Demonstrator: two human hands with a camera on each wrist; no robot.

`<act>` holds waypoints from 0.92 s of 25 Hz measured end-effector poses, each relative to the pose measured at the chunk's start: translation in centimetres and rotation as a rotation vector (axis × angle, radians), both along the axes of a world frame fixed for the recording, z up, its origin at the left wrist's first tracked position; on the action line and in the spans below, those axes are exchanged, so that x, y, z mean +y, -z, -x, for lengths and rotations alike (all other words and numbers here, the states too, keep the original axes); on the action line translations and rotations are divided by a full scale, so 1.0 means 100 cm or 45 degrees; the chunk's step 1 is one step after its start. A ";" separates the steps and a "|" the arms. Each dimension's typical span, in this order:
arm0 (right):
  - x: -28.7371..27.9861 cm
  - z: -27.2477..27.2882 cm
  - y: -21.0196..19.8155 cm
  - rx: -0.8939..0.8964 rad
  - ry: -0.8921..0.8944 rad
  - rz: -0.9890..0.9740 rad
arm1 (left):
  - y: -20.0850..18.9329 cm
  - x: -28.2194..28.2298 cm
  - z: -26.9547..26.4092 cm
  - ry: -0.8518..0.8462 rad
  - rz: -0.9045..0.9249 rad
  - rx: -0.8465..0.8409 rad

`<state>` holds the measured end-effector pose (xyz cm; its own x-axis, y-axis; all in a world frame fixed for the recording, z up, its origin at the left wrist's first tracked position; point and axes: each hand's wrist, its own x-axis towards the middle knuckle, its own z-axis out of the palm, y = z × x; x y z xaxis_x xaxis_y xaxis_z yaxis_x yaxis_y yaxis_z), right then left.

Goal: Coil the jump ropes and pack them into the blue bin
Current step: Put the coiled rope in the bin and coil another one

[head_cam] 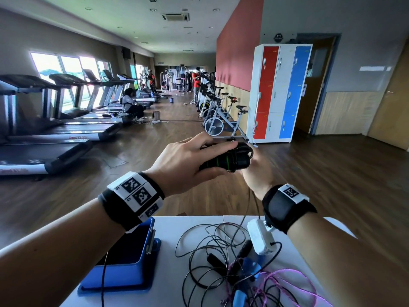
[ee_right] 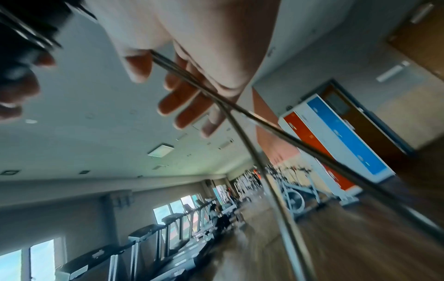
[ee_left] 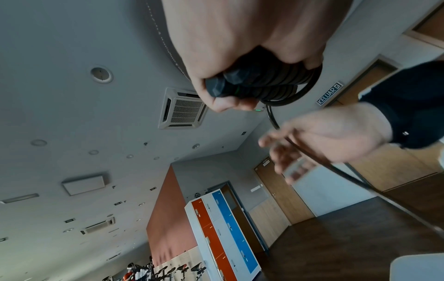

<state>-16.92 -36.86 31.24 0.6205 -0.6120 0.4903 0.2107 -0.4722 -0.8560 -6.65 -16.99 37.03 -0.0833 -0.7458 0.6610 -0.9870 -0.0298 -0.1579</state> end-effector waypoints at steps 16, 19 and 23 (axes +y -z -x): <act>0.034 0.007 -0.002 0.228 0.105 0.258 | 0.002 0.001 0.009 -0.033 0.059 0.172; 0.057 0.001 0.009 0.408 -0.026 0.323 | 0.010 -0.003 -0.004 -0.197 0.002 0.242; 0.068 0.021 0.015 0.609 -0.140 0.339 | 0.019 -0.010 -0.023 -0.351 -0.085 0.263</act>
<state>-18.99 -30.09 29.72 0.8650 -0.4247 0.2673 -0.1117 -0.6822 -0.7225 -4.35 -17.95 35.13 0.2578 -0.7637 0.5919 -0.9546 -0.2959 0.0340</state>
